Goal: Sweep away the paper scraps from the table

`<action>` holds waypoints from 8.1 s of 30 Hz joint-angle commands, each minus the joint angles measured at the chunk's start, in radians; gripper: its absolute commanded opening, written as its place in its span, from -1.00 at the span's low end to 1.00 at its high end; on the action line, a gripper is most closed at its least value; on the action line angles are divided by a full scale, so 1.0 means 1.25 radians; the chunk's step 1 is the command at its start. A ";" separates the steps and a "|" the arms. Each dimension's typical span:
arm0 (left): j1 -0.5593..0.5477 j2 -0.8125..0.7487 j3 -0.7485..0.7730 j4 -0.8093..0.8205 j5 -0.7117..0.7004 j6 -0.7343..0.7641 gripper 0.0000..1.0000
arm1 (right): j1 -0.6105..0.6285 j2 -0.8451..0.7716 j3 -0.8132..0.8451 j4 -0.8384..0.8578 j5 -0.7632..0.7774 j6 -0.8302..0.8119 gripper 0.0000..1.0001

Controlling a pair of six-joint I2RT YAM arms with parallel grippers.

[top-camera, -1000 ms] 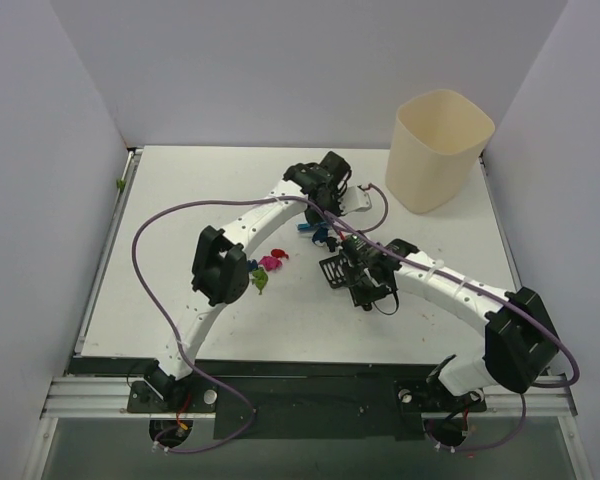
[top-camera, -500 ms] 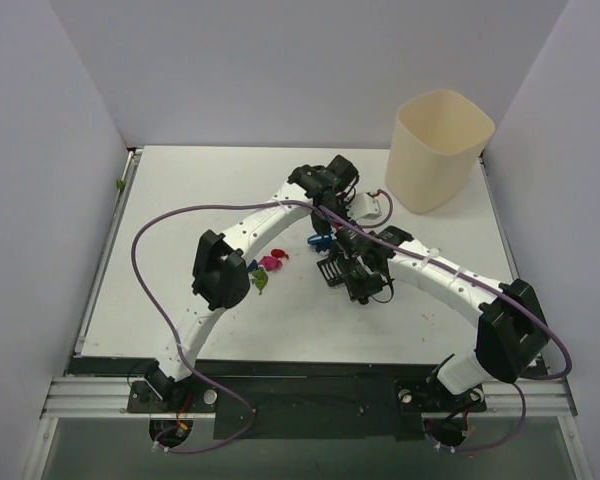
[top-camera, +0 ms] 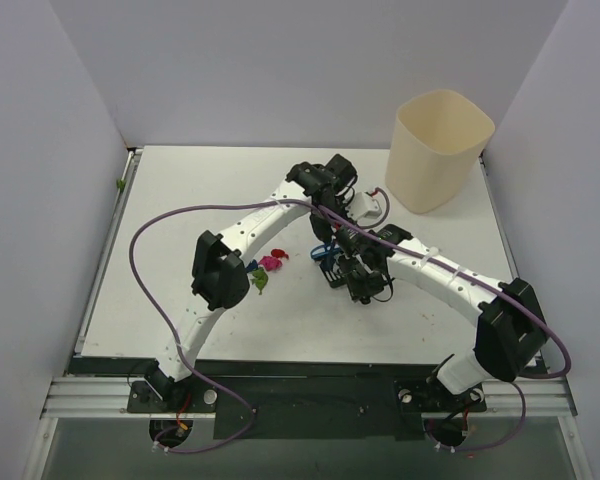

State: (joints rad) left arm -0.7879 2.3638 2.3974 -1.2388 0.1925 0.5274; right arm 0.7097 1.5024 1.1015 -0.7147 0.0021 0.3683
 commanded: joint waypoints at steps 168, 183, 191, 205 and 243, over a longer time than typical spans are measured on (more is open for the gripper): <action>0.359 -1.098 -1.207 0.719 -0.226 -0.528 -1.00 | 0.025 -0.126 0.085 0.082 0.088 -0.139 -1.00; 0.314 -0.826 -0.955 0.413 -0.501 -0.364 -1.00 | 0.159 -0.086 -0.066 0.216 0.022 -0.125 -1.00; 0.267 -0.692 -0.907 0.314 -0.564 -0.351 -1.00 | 0.252 -0.074 -0.082 0.222 0.006 -0.106 -1.00; 0.209 -0.573 -0.817 0.256 -0.420 -0.343 -1.00 | 0.335 -0.031 -0.054 0.098 0.006 -0.071 -1.00; 0.149 -0.504 -0.751 0.217 -0.236 -0.320 -1.00 | 0.288 0.149 0.172 -0.050 -0.021 -0.044 -0.99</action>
State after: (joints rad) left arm -0.5934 1.7203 1.4166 -0.9630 -0.1585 0.1181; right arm 1.0927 1.6825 1.2839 -0.7109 -0.0166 0.2981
